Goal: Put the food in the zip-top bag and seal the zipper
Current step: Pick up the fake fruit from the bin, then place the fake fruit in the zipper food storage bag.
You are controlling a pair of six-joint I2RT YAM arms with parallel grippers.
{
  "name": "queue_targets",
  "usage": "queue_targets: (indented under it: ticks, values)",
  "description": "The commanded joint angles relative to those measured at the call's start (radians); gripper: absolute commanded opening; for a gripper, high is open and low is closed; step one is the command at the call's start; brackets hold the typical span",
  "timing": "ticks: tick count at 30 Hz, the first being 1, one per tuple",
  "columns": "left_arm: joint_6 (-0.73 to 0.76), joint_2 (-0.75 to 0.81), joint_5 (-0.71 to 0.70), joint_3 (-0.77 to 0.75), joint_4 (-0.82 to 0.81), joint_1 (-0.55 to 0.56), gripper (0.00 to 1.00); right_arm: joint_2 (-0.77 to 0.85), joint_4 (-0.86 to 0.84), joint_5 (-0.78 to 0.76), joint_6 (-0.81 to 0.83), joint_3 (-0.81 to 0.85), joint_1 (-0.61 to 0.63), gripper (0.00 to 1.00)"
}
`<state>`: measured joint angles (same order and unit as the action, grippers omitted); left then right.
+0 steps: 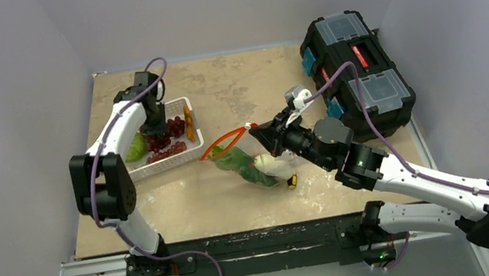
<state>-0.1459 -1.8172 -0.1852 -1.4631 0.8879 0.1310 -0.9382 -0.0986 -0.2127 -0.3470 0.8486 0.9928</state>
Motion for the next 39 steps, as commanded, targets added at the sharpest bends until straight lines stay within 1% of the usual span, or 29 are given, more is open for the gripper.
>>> queue_targets:
  ticks: [1,3,6,10,12,14,17,21,23,26,29,32,34,39]
  values:
    - [0.013,0.224,0.010,0.064,-0.082,-0.002,0.00,-0.015,-0.064,0.029,-0.028,0.052,-0.002,0.00]
    - [0.020,0.292,0.014,0.104,-0.118,0.001,0.00,-0.027,-0.052,0.033,-0.027,0.070,-0.002,0.00]
    - [0.018,0.360,0.046,0.118,-0.130,0.002,0.00,-0.031,-0.056,0.037,-0.025,0.075,-0.002,0.00]
    - [0.006,0.435,0.067,0.202,-0.177,0.002,0.00,-0.044,-0.044,0.035,-0.021,0.097,-0.002,0.00]
    - [0.009,0.454,0.060,0.203,-0.185,0.002,0.00,-0.048,-0.044,0.039,-0.022,0.100,-0.002,0.00]
    - [0.021,0.477,0.054,0.202,-0.201,0.002,0.00,-0.047,-0.055,0.044,-0.026,0.090,-0.002,0.00]
    - [0.052,0.530,0.046,0.252,-0.262,0.002,0.00,-0.047,-0.055,0.046,-0.034,0.081,-0.002,0.00]
    - [0.110,0.615,0.062,0.292,-0.293,0.005,0.00,-0.051,-0.040,0.047,-0.025,0.093,-0.001,0.00]
    - [0.126,0.692,0.117,0.328,-0.314,0.005,0.00,-0.049,-0.037,0.063,-0.002,0.097,-0.002,0.00]
    - [0.165,0.846,0.280,0.405,-0.353,0.006,0.00,-0.046,-0.056,0.111,0.036,0.095,-0.002,0.00]
    - [0.197,0.985,0.387,0.441,-0.335,0.008,0.00,-0.060,-0.053,0.124,0.064,0.115,-0.002,0.00]
    - [0.215,1.109,0.441,0.467,-0.325,0.012,0.00,-0.082,-0.054,0.153,0.097,0.124,-0.001,0.00]
    - [0.221,1.208,0.487,0.492,-0.345,0.013,0.00,-0.086,-0.085,0.184,0.124,0.103,-0.003,0.00]
    - [0.238,1.337,0.635,0.522,-0.364,0.013,0.00,-0.090,-0.184,0.280,0.172,0.048,-0.015,0.00]
